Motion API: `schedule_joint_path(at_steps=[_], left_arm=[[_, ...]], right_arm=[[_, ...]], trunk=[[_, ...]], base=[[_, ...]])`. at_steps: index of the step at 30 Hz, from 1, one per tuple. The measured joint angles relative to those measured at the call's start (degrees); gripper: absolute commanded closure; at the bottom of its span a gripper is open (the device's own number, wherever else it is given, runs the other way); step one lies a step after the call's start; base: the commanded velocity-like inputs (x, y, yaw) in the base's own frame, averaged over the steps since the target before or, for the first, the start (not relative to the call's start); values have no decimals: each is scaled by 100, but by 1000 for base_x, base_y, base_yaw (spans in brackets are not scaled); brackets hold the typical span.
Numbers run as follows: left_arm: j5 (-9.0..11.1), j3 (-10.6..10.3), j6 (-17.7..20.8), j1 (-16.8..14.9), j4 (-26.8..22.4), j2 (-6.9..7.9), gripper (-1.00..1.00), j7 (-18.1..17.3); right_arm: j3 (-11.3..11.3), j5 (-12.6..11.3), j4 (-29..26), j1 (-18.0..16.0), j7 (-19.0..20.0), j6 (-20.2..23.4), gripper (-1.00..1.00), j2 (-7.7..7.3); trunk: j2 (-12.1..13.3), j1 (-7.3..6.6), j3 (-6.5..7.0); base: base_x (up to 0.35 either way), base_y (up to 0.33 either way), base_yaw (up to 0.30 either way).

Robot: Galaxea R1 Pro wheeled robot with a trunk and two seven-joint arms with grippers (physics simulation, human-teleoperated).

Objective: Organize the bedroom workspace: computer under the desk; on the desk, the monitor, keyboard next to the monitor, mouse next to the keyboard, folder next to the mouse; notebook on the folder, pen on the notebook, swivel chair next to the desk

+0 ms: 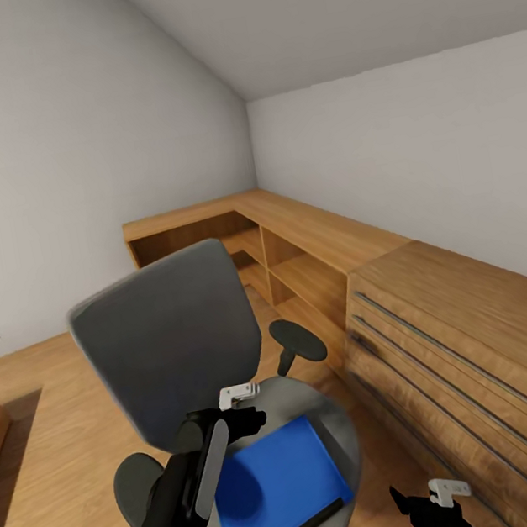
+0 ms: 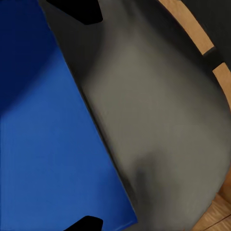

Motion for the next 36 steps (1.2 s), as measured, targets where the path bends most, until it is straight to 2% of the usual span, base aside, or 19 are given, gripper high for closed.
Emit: schedule_joint_path(at_steps=[23,36], left_arm=[[7,-8,0,0,0,-7,-100,7],[2,13,7,-1,0,-1,-100,-7]], right_arm=[[0,7,8,0,-1,-6,-100,0],[0,5,8,-2,-1,-6,-100,0]], trunk=[[-923,505,-413],[-924,506,-413]], base=[[0,0,0],[0,0,0]])
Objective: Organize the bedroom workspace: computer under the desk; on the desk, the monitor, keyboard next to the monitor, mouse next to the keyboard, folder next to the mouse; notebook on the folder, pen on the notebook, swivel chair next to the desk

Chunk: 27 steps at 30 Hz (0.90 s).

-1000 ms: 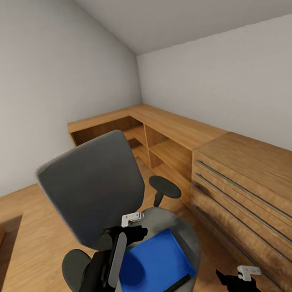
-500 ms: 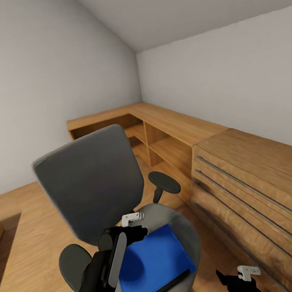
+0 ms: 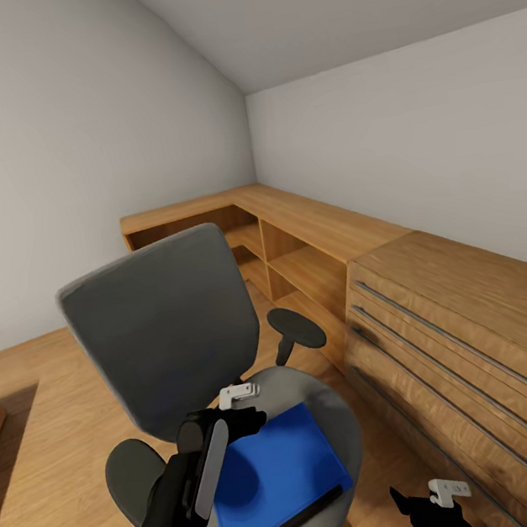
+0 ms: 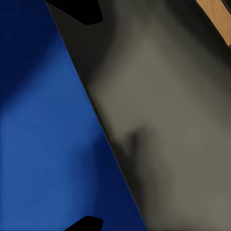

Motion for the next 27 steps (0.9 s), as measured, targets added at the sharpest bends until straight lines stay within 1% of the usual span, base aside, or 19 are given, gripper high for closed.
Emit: schedule_joint_path(at_steps=[1,10,20,26,27], left_arm=[[-1,1,0,1,0,0,-100,0],[4,-6,-4,0,0,0,-100,3],[5,-20,-7,-2,0,-5,-100,8],[5,-21,-2,-2,0,-3,-100,2],[6,-21,-2,-3,0,-5,-100,1]], right_arm=[[0,1,0,0,0,0,-100,0],[0,4,0,2,0,0,-100,0],[0,4,0,2,0,0,-100,0],[0,4,0,1,-4,0,-100,0],[0,4,0,1,-5,0,-100,0]], trunk=[[0,0,0],[-359,197,-161],[-361,198,-162],[-600,329,-269],[-602,330,-269]], base=[[0,0,0],[0,0,0],[0,0,0],[0,0,0],[0,0,0]])
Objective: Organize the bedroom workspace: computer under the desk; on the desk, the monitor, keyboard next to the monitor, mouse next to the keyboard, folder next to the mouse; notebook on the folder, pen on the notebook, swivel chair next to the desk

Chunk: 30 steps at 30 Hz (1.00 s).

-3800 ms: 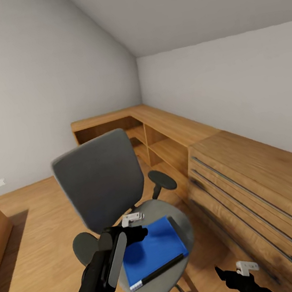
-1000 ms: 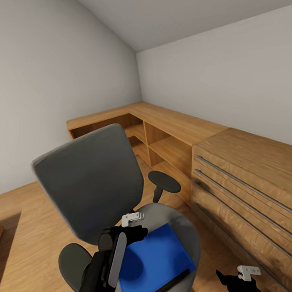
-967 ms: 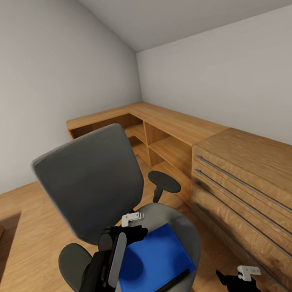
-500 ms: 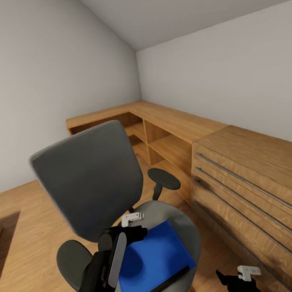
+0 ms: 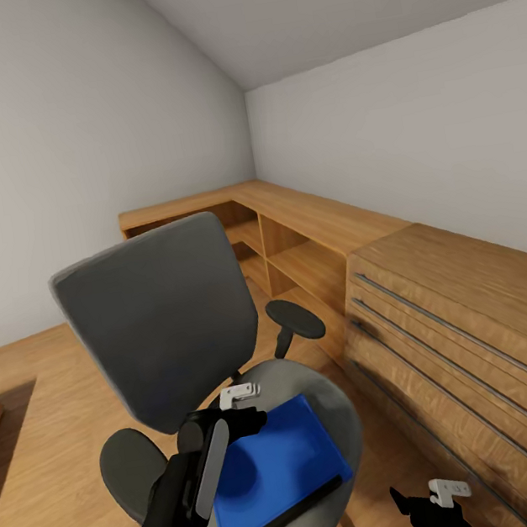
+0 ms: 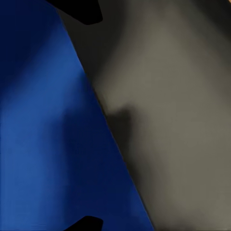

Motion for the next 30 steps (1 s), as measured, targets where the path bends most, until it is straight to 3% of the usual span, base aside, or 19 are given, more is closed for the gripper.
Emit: schedule_joint_path(at_steps=[10,17,30], left_arm=[[-3,6,4,5,0,5,-100,-4],[-10,15,4,2,0,5,-100,-2],[-9,11,3,0,-2,6,-100,-2]], right_arm=[[0,8,1,0,-12,0,-100,3],[0,10,0,1,-18,0,-100,0],[0,2,0,-1,-8,-10,-100,-5]], trunk=[[0,0,0],[-279,153,-125],[-281,154,-126]], base=[[0,0,0],[0,0,0],[0,0,0]])
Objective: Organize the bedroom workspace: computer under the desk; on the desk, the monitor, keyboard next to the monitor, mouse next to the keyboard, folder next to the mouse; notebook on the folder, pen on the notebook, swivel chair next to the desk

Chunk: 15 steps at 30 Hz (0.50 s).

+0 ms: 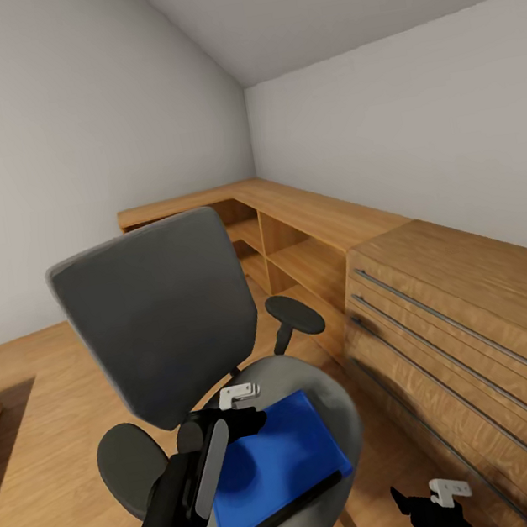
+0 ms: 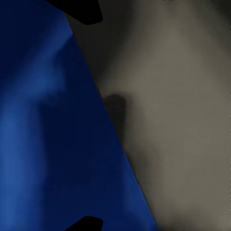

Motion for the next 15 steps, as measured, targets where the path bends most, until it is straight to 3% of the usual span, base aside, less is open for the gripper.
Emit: schedule_joint_path(at_steps=[5,9,15], left_arm=[[0,-14,0,4,-2,0,-100,0],[0,-18,-3,1,-4,0,-100,0],[0,-16,-4,4,-3,0,-100,0]], right_arm=[[-1,-20,-6,1,45,-112,-100,-51],[-2,-50,-17,1,373,-129,-100,-197],[-22,-108,-64,1,914,402,-100,-347]], trunk=[[0,0,0],[0,0,0],[0,0,0]], base=[[0,0,0],[0,0,0],[0,0,0]])
